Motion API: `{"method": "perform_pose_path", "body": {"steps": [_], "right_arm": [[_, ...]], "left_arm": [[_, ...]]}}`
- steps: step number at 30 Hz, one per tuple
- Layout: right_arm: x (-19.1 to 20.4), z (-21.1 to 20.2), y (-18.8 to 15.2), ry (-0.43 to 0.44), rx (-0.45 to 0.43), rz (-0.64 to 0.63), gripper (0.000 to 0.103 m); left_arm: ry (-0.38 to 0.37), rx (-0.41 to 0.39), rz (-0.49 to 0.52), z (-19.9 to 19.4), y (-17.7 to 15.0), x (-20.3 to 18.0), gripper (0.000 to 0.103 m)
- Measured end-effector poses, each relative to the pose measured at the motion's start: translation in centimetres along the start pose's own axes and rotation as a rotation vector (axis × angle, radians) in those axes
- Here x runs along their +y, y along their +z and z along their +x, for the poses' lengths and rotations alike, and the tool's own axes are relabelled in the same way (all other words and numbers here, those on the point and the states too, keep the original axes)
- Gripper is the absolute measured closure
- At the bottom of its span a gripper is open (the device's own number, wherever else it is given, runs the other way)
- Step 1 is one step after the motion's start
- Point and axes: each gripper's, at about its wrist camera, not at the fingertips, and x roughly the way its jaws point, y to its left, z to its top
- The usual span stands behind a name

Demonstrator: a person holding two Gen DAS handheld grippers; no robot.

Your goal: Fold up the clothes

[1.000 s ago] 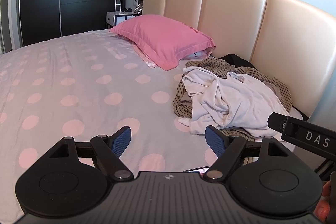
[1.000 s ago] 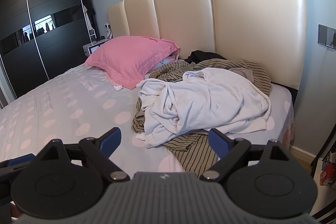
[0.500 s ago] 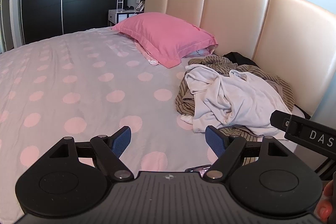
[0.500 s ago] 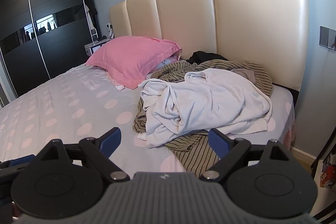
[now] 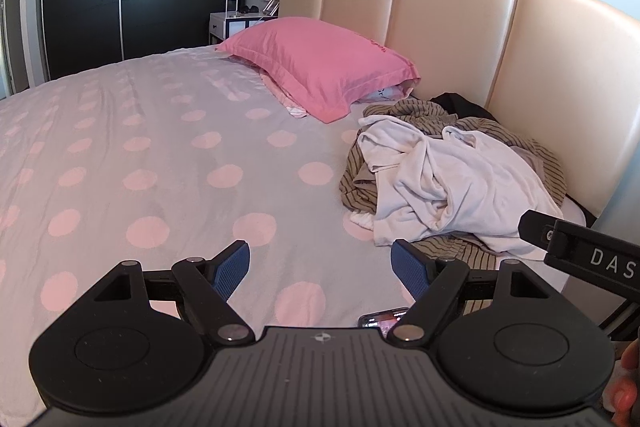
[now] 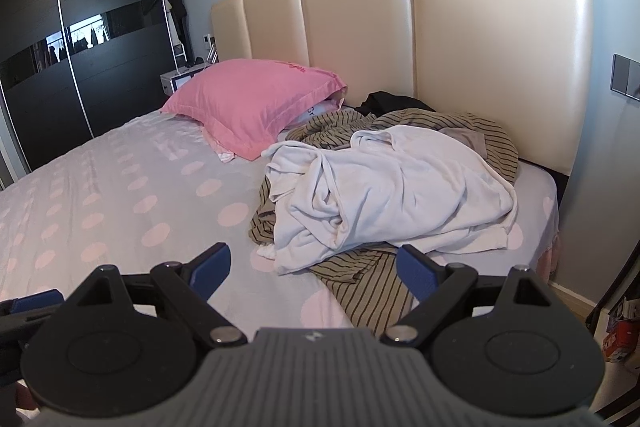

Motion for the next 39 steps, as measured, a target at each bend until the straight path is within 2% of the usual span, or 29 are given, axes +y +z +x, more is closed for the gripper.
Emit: {"method": "perform_pose_path", "body": {"steps": [3, 9, 16, 23, 32, 39], "right_arm": [[-0.1, 0.6, 0.1, 0.003, 0.025, -0.006, 0.012], [-0.3, 2.0, 1.1, 0.078, 0.101, -0.045, 0.012], [0.4, 4.9, 3.8, 0.124, 0.112, -0.2, 0.012], [-0.4, 11.6, 5.4, 0.097, 0.154, -0.296, 0.012], [-0.6, 21.5, 4.6, 0.081, 0.219, -0.347, 0.012], [0.6, 28.6, 3.4, -0.007, 0.233, -0.384, 0.012]], "left_arm": [[0.012, 0.014, 0.006, 0.2, -0.1, 0.5, 0.025], [0.067, 0.03, 0.007, 0.1, -0.1, 3.0, 0.025], [0.164, 0.034, -0.001, -0.5, -0.5, 7.2, 0.025], [0.291, 0.084, -0.022, -0.8, -2.2, 12.3, 0.025], [0.401, 0.197, -0.107, -0.2, -5.0, 19.1, 0.025], [0.475, 0.267, -0.171, -1.7, -8.8, 24.0, 0.025]]}}
